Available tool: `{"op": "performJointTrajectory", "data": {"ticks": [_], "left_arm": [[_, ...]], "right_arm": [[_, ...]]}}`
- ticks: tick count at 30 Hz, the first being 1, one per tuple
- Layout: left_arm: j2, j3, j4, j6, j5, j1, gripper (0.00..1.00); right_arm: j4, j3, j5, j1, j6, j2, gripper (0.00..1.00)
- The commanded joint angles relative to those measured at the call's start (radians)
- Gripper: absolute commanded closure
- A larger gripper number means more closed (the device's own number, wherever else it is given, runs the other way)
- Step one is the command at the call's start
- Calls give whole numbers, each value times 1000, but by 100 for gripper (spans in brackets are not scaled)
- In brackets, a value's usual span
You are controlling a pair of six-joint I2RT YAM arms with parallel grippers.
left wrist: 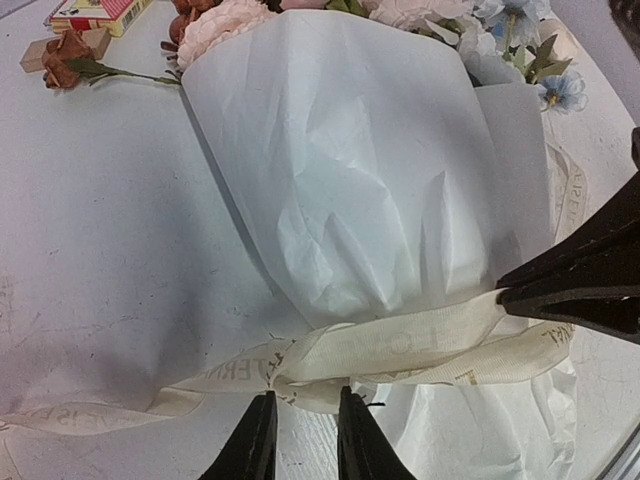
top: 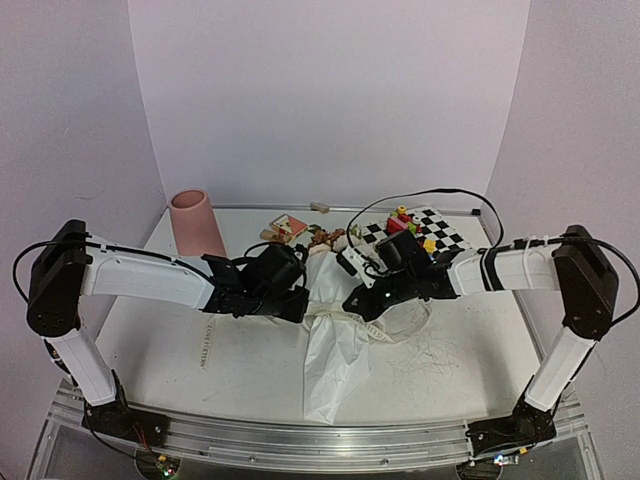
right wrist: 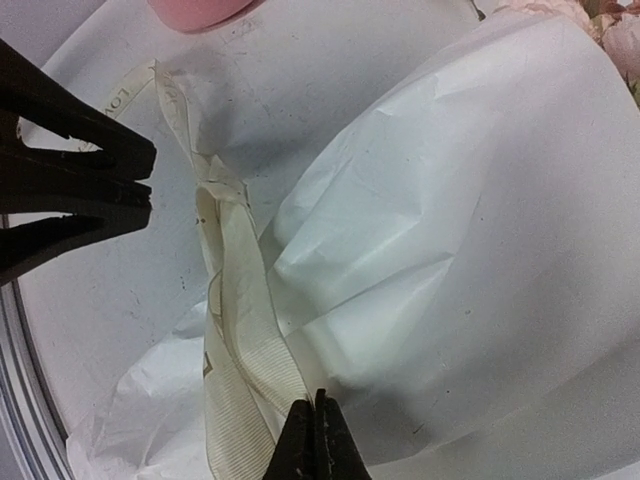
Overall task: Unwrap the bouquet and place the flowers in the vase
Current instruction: Untie the ribbon from the wrapping paper.
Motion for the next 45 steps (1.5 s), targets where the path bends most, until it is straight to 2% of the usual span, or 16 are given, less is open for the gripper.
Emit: {"op": "performJointTrajectory", "data": {"ticks": [1,7,12,17,24,34,38,42,45], "left_arm": [[-12,31,14,13,-6,-1,77],[0,51,13,22,1,0,77],[17,82,12,36,23,-1,75],[24,96,12,55,52,-1,68],[42,114,6,83,69,-1,66],[85,147,-16,99,108,-1,63],[94,155,-20,113,173,-1,62],[92,162,-20,163,320,-2,55],[88,163,-20,187,364,-3,52]], "right_arm": [[-11,-35,30,1,1,-118,100],[-8,-112,34,1,25,-210,100],[-8,-158,-47,2,52,-247,100],[-11,-194,-126,3,68,-269,100],[-39,-217,-223,25,60,-273,99],[-65,-241,-227,50,58,-262,97],[-77,-238,-220,55,54,-239,96],[-82,-247,-212,61,53,-230,95],[-80,-256,-199,62,53,-227,95]]}}
